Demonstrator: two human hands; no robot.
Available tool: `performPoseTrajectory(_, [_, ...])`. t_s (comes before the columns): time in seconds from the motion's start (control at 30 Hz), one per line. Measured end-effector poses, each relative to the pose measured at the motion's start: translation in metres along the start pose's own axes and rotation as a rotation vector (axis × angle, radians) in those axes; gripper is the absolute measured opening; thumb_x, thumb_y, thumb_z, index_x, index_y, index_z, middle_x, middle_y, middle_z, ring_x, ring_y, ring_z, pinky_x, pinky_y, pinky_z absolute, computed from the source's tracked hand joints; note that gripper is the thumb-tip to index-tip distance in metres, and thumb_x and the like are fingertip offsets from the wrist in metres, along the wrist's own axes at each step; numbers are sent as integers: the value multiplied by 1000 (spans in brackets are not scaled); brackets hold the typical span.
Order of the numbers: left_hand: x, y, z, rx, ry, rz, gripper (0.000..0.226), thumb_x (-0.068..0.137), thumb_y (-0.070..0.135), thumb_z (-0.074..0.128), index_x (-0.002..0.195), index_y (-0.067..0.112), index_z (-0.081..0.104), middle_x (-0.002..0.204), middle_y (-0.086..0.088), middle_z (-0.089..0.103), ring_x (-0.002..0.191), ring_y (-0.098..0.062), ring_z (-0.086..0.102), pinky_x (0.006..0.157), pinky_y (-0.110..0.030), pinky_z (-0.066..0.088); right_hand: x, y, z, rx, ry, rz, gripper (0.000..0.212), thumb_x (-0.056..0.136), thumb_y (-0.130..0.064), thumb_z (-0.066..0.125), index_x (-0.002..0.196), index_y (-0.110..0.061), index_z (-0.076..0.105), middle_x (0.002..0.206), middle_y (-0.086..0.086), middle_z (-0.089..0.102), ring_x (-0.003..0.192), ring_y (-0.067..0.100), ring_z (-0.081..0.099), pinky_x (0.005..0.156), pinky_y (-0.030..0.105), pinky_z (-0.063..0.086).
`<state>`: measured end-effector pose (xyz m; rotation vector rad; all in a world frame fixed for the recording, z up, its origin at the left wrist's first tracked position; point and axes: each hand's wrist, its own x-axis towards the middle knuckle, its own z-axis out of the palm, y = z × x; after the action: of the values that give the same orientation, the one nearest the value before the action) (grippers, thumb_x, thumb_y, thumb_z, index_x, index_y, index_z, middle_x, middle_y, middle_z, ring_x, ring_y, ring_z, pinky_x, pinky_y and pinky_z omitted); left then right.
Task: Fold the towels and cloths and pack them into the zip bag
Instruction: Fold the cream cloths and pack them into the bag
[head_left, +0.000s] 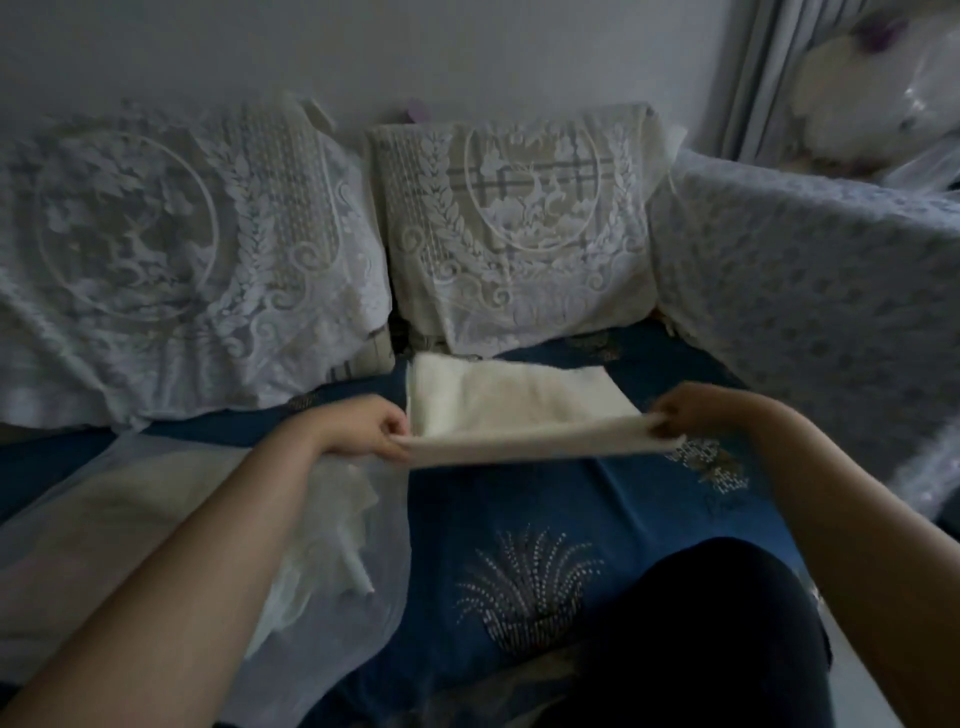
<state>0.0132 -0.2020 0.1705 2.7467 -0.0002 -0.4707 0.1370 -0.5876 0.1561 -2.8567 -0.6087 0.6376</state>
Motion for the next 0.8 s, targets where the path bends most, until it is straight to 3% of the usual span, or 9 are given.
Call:
performPoseTrajectory(0.1, [5,12,19,193,-354,-43,13,84,34,67,87,21,65,82,8,60,72,-7,53,67,-23,41,-11,11,30,103,-409,145,12,91,-29,60,83,-21,64,69,0,59,54,10,51,53,21,45])
performPoseTrajectory(0.17, [12,15,20,175,-405,-134,12,86,32,67,90,20,66,85,5,64,74,-10,58,66,-23,43,-13,16,32,134,-442,183,16,90,-30,60,85,-16,64,62,0,53,48,11,43,47,21,38])
performPoseTrajectory(0.27, [30,19,18,36,-23,-253,13,88,23,62,99,17,64,99,-6,69,77,-15,65,62,-26,46,7,18,29,348,25,188,23,90,-31,59,93,-9,64,63,4,59,48,15,52,50,25,45])
performPoseTrajectory(0.33, [36,27,19,-24,322,-277,34,90,30,57,122,20,52,122,-6,60,101,-23,61,76,-32,48,25,9,31,617,343,220,41,90,-27,61,127,-10,52,106,14,63,86,25,65,73,33,53])
performPoseTrajectory(0.37, [36,32,19,-38,420,-268,45,91,35,55,132,22,43,132,-6,54,112,-26,56,84,-36,47,32,4,33,656,413,213,59,89,-29,62,141,-15,37,132,15,51,111,29,58,89,38,49])
performPoseTrajectory(0.43, [28,43,22,0,524,-217,49,94,40,51,137,22,38,138,-6,49,121,-28,50,88,-39,45,37,-11,46,519,450,118,75,87,-36,63,148,-24,21,153,11,23,135,30,36,107,41,35])
performPoseTrajectory(0.5, [13,49,26,73,568,-161,44,94,42,49,133,23,44,134,-6,52,120,-27,49,89,-39,44,42,-29,72,282,416,-37,77,85,-45,62,148,-27,22,156,8,18,140,28,25,114,41,27])
performPoseTrajectory(0.67, [-33,43,49,192,446,-172,50,90,51,49,135,29,43,147,-2,38,134,-25,33,104,-41,32,50,-72,141,-131,-137,-37,97,83,-55,59,150,-29,-7,159,6,-14,146,33,-6,116,54,7])
performPoseTrajectory(0.8, [-76,25,82,237,496,-281,71,92,40,51,149,30,10,159,-7,4,146,-28,6,115,-44,16,51,-87,160,-7,55,154,70,93,-29,43,150,-24,2,160,8,-5,146,33,0,117,54,8])
